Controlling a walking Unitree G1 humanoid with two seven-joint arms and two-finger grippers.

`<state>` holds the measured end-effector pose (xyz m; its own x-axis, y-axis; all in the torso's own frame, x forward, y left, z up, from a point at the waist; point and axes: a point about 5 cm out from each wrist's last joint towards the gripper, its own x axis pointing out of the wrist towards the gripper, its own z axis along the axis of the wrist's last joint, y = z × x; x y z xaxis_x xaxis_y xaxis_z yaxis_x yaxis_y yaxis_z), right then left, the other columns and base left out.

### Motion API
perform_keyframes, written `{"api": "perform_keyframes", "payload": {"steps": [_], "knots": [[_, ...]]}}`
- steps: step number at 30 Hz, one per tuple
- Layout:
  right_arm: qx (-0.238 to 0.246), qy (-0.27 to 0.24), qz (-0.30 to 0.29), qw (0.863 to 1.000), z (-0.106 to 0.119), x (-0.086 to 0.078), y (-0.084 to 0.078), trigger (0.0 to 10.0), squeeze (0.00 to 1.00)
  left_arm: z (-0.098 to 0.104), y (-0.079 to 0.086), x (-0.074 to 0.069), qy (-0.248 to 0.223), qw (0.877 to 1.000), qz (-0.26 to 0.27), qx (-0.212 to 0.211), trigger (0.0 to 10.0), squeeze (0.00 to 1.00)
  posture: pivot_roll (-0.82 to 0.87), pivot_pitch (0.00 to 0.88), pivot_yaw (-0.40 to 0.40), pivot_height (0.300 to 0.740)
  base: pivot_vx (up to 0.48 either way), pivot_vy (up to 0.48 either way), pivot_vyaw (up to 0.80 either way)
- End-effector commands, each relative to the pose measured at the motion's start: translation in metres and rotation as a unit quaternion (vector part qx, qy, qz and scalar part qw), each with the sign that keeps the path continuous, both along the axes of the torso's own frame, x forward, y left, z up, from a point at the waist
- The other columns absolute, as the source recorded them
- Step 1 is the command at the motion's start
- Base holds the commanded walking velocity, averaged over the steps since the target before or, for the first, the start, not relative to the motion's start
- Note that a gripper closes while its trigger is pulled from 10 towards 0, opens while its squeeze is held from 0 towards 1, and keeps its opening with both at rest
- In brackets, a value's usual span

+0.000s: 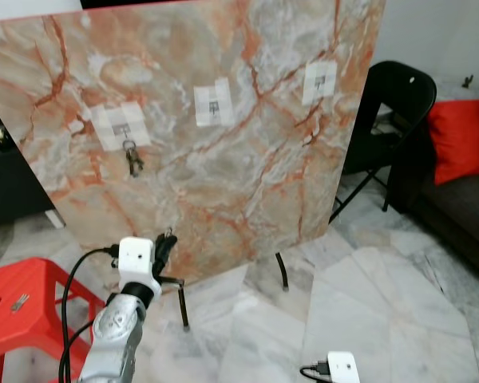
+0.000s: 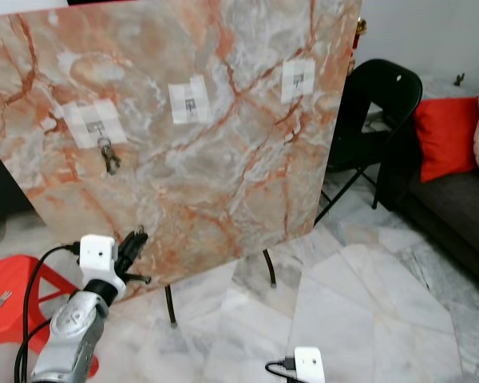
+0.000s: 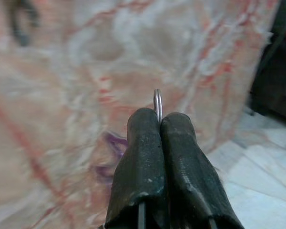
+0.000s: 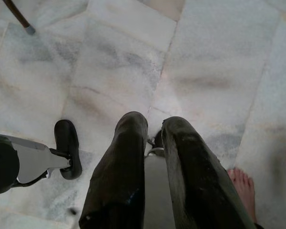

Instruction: Hang keys on a hook

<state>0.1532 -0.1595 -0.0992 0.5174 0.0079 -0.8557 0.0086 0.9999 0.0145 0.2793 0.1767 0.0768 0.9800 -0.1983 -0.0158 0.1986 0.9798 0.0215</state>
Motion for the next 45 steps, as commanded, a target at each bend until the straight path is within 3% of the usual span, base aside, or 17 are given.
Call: {"api": "perform_keyframes", "payload": {"steps": [1,17,45], "knots": [[-0.007,-0.003,-0.001,1.000,0.001,0.002,-0.004,10.0,0.00,0.009,-0.009,0.002,-0.013,1.000,-0.027,-0.007,10.0,0.00,0.03,0.000,-0.002,0.740,0.000,0.000,0.00],[-0.007,-0.005,-0.003,1.000,0.002,0.004,-0.004,10.0,0.00,0.015,-0.010,0.002,-0.015,0.999,-0.031,-0.012,10.0,0.00,0.04,0.000,-0.007,0.740,0.000,0.000,0.00],[-0.004,-0.005,-0.001,1.000,0.002,0.005,-0.003,10.0,0.00,0.021,0.001,0.005,-0.023,1.000,-0.020,-0.003,10.0,0.00,0.03,0.000,-0.006,0.740,0.282,0.000,0.00]]}}
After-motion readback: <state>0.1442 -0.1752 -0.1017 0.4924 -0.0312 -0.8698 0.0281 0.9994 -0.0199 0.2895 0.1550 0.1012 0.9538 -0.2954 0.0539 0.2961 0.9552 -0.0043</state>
